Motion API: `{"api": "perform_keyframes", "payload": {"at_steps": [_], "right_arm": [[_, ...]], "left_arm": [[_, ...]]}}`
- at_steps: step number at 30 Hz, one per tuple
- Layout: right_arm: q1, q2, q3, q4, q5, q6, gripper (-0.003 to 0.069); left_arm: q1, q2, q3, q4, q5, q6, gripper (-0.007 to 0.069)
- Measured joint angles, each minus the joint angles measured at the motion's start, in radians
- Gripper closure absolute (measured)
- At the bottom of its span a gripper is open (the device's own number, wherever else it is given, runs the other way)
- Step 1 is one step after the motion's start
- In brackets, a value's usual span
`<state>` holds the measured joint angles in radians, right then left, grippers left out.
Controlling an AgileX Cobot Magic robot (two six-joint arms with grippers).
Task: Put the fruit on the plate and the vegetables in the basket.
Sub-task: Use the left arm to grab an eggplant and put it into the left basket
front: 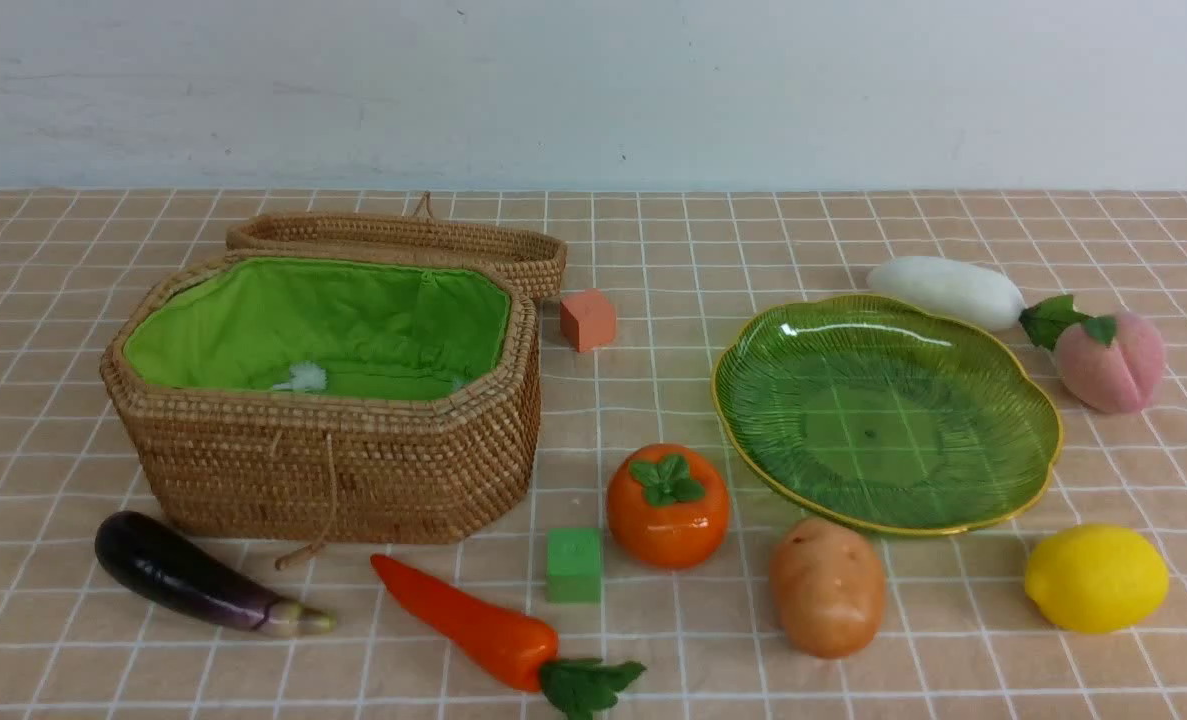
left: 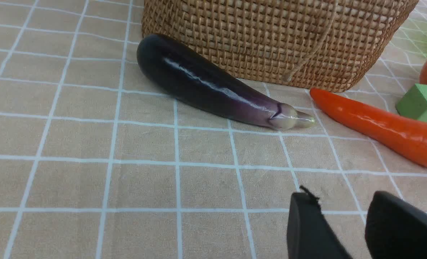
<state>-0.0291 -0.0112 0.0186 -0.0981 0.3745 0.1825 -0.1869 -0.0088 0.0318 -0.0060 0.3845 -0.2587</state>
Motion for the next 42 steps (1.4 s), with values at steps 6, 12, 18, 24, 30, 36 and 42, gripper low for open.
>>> {"api": "perform_keyframes", "payload": {"at_steps": [6, 12, 18, 24, 30, 36, 42], "right_arm": [[0.0, 0.0, 0.0, 0.0, 0.0, 0.0, 0.0418], [0.0, 0.0, 0.0, 0.0, 0.0, 0.0, 0.0418], [0.0, 0.0, 0.0, 0.0, 0.0, 0.0, 0.0418], [0.0, 0.0, 0.0, 0.0, 0.0, 0.0, 0.0418], [0.0, 0.0, 0.0, 0.0, 0.0, 0.0, 0.0418], [0.0, 0.0, 0.0, 0.0, 0.0, 0.0, 0.0418], [0.0, 0.0, 0.0, 0.0, 0.0, 0.0, 0.0418]], "left_arm": [[0.0, 0.0, 0.0, 0.0, 0.0, 0.0, 0.0386], [0.0, 0.0, 0.0, 0.0, 0.0, 0.0, 0.0386], [0.0, 0.0, 0.0, 0.0, 0.0, 0.0, 0.0386], [0.0, 0.0, 0.0, 0.0, -0.004, 0.0, 0.0386], [0.0, 0.0, 0.0, -0.122, -0.136, -0.044, 0.0386], [0.0, 0.0, 0.0, -0.372, -0.361, -0.126, 0.0386], [0.0, 0.0, -0.009, -0.552, -0.435, -0.149, 0.0456]]}}
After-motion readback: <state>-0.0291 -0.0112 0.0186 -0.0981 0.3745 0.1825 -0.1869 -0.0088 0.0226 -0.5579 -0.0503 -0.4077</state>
